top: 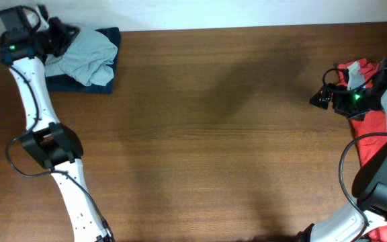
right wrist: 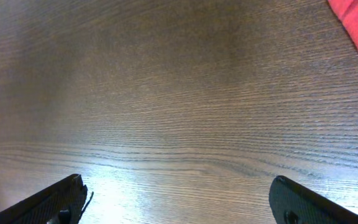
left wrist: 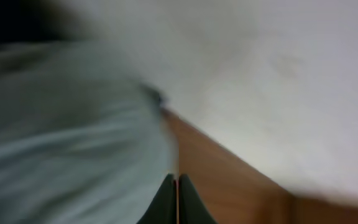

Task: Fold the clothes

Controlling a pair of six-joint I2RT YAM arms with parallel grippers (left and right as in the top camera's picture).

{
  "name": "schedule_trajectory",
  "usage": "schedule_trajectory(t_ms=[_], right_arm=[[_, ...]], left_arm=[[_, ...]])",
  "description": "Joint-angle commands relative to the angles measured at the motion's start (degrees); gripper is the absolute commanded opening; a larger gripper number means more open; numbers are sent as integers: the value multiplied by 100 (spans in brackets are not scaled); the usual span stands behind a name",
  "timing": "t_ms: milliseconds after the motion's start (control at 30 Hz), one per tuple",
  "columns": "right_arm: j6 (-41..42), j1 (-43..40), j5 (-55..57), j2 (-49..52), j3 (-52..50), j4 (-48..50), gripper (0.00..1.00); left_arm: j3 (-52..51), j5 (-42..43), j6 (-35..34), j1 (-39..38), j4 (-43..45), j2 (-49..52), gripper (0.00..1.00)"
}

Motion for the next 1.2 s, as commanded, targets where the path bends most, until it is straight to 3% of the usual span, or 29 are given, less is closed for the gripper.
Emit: schedule_trajectory(t_ms=[0,200,400,667,900,1067,1133,1167], right_arm=[[-48,-4,52,-33,79,-15,99],[-48,-4,55,-33,79,-15,98],[-48,-4,55,-33,79,-15,98],[-46,-4,55,-33,79,-15,99],[-46,-4,55,-33,79,-15,99],[-48,-4,55,-33,79,-15,98],[-46,-4,55,-33,79,-15,99],[-48,-4,55,-33,79,-15,99]], left_arm=[[-33,-1025,527,33,-225,146,4],[-33,-1134,540,46,-273,424,4],[553,-599,557,37,-345,321,2],[546,-597,531,-413,-780,-1266,1],[546,-2044,599,-1224,-2055,-2264,2],[437,-2983,599,-1963,-2693,-2352,19],[391,-3217,599,-2098,-2734,-2352,42],[358,-3362,599,-2221,-2765,-2352,61]])
